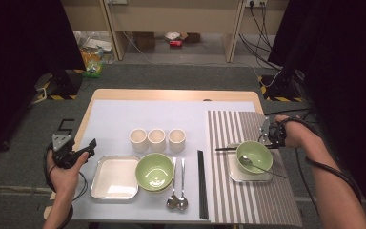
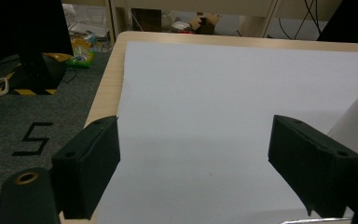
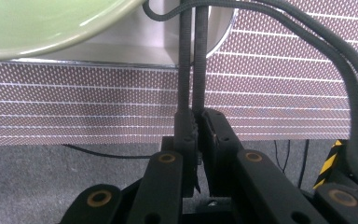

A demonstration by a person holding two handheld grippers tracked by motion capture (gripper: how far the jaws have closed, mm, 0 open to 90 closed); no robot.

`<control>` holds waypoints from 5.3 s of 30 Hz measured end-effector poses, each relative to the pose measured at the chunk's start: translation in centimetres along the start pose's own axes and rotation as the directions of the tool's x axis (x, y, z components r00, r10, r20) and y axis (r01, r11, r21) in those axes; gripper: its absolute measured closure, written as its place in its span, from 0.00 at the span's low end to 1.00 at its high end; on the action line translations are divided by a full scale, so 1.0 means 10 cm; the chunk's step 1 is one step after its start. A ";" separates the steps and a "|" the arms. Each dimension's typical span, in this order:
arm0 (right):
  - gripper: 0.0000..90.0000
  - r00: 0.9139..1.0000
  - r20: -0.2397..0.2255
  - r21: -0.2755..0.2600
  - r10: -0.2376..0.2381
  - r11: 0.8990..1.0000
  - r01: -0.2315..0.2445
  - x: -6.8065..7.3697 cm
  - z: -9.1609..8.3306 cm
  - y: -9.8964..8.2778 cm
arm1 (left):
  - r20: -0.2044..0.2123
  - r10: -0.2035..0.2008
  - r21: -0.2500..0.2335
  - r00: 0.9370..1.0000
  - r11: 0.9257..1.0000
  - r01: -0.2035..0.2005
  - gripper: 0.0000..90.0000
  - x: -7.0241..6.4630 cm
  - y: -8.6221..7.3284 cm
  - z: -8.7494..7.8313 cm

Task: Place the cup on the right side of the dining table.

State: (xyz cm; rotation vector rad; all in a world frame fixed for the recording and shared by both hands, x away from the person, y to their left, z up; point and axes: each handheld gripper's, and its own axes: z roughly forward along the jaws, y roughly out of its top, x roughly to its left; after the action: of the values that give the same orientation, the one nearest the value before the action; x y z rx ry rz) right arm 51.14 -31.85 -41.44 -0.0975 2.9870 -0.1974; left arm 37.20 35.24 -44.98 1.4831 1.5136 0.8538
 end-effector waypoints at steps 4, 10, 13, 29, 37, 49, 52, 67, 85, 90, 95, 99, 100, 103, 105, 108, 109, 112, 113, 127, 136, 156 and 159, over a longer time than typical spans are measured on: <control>0.93 1.000 0.000 0.001 -0.006 1.000 0.006 0.00 0.01 0.01 | 0.000 0.002 0.001 1.000 1.000 -0.002 0.18 0.00 0.00 0.00; 0.93 1.000 -0.002 -0.002 0.003 1.000 -0.003 0.00 0.00 0.01 | 0.000 0.001 0.000 1.000 1.000 -0.001 0.18 0.00 0.00 0.00; 0.92 1.000 0.005 -0.002 0.009 1.000 -0.009 -0.01 -0.02 0.00 | 0.001 0.002 0.000 1.000 1.000 -0.002 0.18 0.00 0.00 0.00; 0.99 0.998 0.028 0.016 0.050 0.999 -0.050 -0.03 -0.01 -0.05 | 0.001 0.004 0.000 1.000 1.000 -0.004 0.18 -0.01 0.00 0.00; 0.97 0.998 0.035 0.014 0.051 0.999 -0.052 -0.03 0.01 -0.04 | 0.003 0.007 0.001 1.000 1.000 -0.007 0.18 -0.02 0.00 0.00; 0.96 0.999 0.031 0.030 0.044 0.999 -0.045 -0.03 0.04 -0.02 | 0.003 0.008 -0.001 1.000 1.000 -0.008 0.18 -0.02 0.01 0.01; 0.96 0.999 0.031 0.027 0.038 0.999 -0.039 -0.03 0.05 -0.01 | 0.003 0.007 -0.001 1.000 1.000 -0.007 0.18 -0.02 0.01 0.01; 0.96 0.999 0.016 0.035 0.038 0.999 -0.038 -0.02 0.05 -0.01 | 0.005 0.007 -0.007 1.000 1.000 -0.007 0.18 -0.03 0.02 0.01; 0.96 0.998 0.020 0.025 0.052 0.998 -0.053 -0.03 0.01 0.00 | 0.005 0.009 -0.003 1.000 1.000 -0.009 0.18 -0.04 0.03 0.01; 0.96 0.997 0.021 0.017 0.080 0.997 -0.080 -0.04 0.00 0.01 | 0.005 0.010 -0.003 1.000 1.000 -0.010 0.18 -0.04 0.03 0.01; 0.96 0.989 0.035 -0.001 0.141 0.990 -0.141 -0.05 -0.03 0.02 | 0.005 0.010 -0.005 1.000 1.000 -0.010 0.18 -0.04 0.03 0.01; 0.96 0.978 0.038 -0.025 0.205 0.979 -0.205 -0.06 -0.03 0.03 | 0.005 0.009 -0.006 1.000 1.000 -0.009 0.18 -0.03 0.03 0.00; 0.96 0.975 0.038 -0.027 0.217 0.976 -0.216 -0.06 -0.04 0.04 | 0.005 0.009 -0.007 1.000 1.000 -0.009 0.18 -0.03 0.03 0.00; 0.96 0.959 0.039 -0.040 0.281 0.959 -0.280 -0.06 -0.05 0.05 | 0.005 0.010 -0.004 1.000 1.000 -0.010 0.18 -0.03 0.03 0.01; 0.96 0.952 0.038 -0.053 0.305 0.952 -0.303 -0.07 -0.05 0.06 | 0.005 0.010 -0.003 1.000 1.000 -0.010 0.18 -0.03 0.03 0.01; 0.95 0.934 0.042 -0.059 0.355 0.934 -0.352 -0.08 -0.06 0.08 | 0.004 0.009 -0.003 1.000 1.000 -0.009 0.18 -0.03 0.03 0.01; 0.95 0.932 0.045 -0.070 0.361 0.931 -0.357 -0.09 -0.05 0.08 | 0.004 0.008 -0.004 1.000 1.000 -0.008 0.18 -0.03 0.03 0.01; 0.95 0.911 0.047 -0.068 0.410 0.911 -0.406 -0.08 -0.06 0.10 | 0.003 0.005 -0.004 1.000 1.000 -0.005 0.18 -0.02 0.03 0.01; 0.95 0.901 0.044 -0.068 0.432 0.901 -0.429 -0.08 -0.07 0.11 | 0.002 0.004 -0.004 1.000 1.000 -0.004 0.18 -0.02 0.03 0.01; 0.89 0.628 0.035 -0.111 0.777 0.628 -0.770 -0.11 -0.18 0.22 | -0.001 0.002 -0.009 1.000 1.000 -0.002 0.18 0.00 0.02 0.00; 0.82 0.380 -0.024 -0.159 0.925 0.371 -0.915 -0.12 -0.27 0.29 | -0.004 -0.004 -0.002 1.000 1.000 0.004 0.18 0.02 0.02 0.01; 0.74 0.031 -0.088 -0.191 0.996 0.014 -0.982 -0.05 -0.42 0.38 | 0.010 -0.009 -0.002 1.000 1.000 0.009 0.18 0.01 0.03 0.08; 0.73 0.018 -0.090 -0.197 0.996 0.000 -0.980 -0.05 -0.43 0.43 | 0.013 -0.007 0.000 1.000 1.000 0.007 0.18 0.01 0.04 0.09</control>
State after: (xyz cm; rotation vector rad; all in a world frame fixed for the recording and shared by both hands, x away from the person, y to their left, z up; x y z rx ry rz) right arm 50.73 -27.07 -37.78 1.9249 2.1158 0.3129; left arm 38.20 35.27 -45.05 1.4791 1.5083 0.8386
